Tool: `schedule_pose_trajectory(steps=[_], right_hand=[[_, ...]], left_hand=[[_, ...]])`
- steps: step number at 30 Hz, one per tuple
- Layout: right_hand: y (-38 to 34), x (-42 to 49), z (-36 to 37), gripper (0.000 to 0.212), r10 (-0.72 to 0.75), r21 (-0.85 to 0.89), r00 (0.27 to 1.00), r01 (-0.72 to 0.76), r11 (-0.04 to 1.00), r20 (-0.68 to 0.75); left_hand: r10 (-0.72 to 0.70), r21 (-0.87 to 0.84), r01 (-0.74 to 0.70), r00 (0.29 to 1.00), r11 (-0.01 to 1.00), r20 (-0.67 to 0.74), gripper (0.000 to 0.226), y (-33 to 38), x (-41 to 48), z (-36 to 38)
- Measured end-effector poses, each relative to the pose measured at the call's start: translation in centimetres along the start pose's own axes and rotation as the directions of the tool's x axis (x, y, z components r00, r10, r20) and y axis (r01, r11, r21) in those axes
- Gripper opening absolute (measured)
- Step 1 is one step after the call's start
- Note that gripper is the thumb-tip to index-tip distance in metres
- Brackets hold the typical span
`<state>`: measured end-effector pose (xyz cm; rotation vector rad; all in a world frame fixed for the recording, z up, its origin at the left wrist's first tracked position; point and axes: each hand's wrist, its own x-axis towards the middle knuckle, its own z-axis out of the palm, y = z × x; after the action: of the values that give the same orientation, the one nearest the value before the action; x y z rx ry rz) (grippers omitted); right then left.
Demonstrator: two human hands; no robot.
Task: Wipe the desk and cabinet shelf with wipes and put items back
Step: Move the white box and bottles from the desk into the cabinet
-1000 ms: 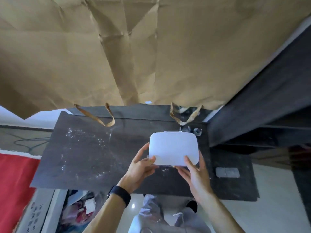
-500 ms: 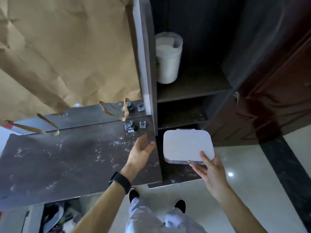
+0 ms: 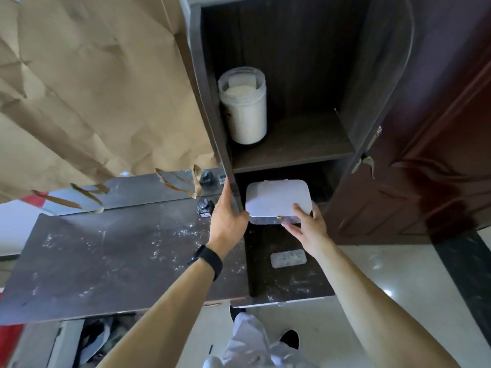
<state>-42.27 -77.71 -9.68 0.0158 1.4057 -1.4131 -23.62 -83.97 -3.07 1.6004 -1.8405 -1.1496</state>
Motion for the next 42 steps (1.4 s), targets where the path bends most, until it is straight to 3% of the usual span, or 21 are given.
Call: schedule_pose_trajectory(steps=[2,7,10,14,19,22,25,28,30,32,34,36,38,40,42], right_hand=[[0.2,1.8,1.1,0.053,0.011,-0.029,1.000,-0.012,1.000,-0.012],[2.0,7.3,1.9,0.062,-0.142,-0.434,0.979,0.065,0.898,-0.148],[1.8,9.0,2.6,0.073,-0.175,-0.408,0.969,0.091,0.908,-0.173],[0.7,6.7,4.2,0.060,-0.121,-0.293,0.985,0.080,0.953,-0.125],[0.4,5.5,4.6,0.072,-0.041,-0.132,0.993,0.026,0.991,-0.114],[0.4,5.6,3.9,0.073,-0.048,-0.265,0.998,0.039,0.963,-0.031],[0.7,6.0,3.2,0.089,-0.010,-0.349,1.000,0.014,0.937,0.013],[0.5,6.2,2.7,0.096,0.033,-0.504,0.999,-0.031,0.863,-0.005],[0.4,7.0,2.2,0.114,0.047,-0.556,0.999,-0.051,0.830,-0.021],[-0.1,6.3,1.6,0.116,-0.014,-0.634,1.000,-0.002,0.773,-0.021],[0.2,4.8,0.5,0.099,-0.138,-0.735,0.990,0.092,0.672,-0.002],[2.0,3.7,-1.8,0.079,-0.248,-0.810,0.968,0.170,0.562,0.031],[4.7,3.6,-4.5,0.068,-0.240,-0.870,0.969,0.162,0.465,0.052],[7.7,4.3,-7.1,0.070,-0.170,-0.948,0.983,0.115,0.296,0.067],[10.1,5.2,-9.1,0.074,-0.088,-0.996,0.993,0.087,0.023,0.085]], left_hand=[[-0.004,0.004,0.004,1.000,1.000,0.007,0.088,-0.4,0.3,-0.1],[-0.022,0.061,0.020,0.999,0.998,0.037,0.092,-0.5,0.6,-0.9],[-0.053,0.076,0.050,0.998,0.996,0.045,0.096,-0.2,0.7,-0.8],[-0.077,0.085,0.074,0.996,0.994,0.036,0.095,-0.3,0.6,-0.6],[-0.064,0.084,0.060,0.997,0.995,0.043,0.094,-0.1,0.4,-0.7],[-0.049,0.087,0.046,0.998,0.995,0.040,0.095,-0.1,0.5,-0.7],[-0.038,0.078,0.035,0.999,0.996,0.030,0.096,-0.2,0.4,-0.5],[-0.020,0.056,0.020,1.000,0.998,-0.001,0.095,-0.1,0.3,-0.3],[-0.009,0.038,0.009,1.000,0.999,-0.014,0.097,-0.4,0.3,0.0],[-0.020,0.029,0.020,1.000,0.999,-0.014,0.095,-1.4,0.1,0.5],[-0.048,0.068,0.050,0.999,0.996,-0.019,0.085,-3.0,-0.1,1.2],[-0.088,0.178,0.085,0.996,0.980,0.009,0.075,-5.3,-1.1,2.3],[-0.100,0.347,0.058,0.989,0.936,0.106,0.070,-7.9,-2.7,3.8],[-0.161,0.494,0.042,0.966,0.869,0.201,0.071,-10.8,-4.0,5.8],[-0.279,0.602,0.079,0.928,0.794,0.245,0.076,-13.3,-5.4,7.5]])
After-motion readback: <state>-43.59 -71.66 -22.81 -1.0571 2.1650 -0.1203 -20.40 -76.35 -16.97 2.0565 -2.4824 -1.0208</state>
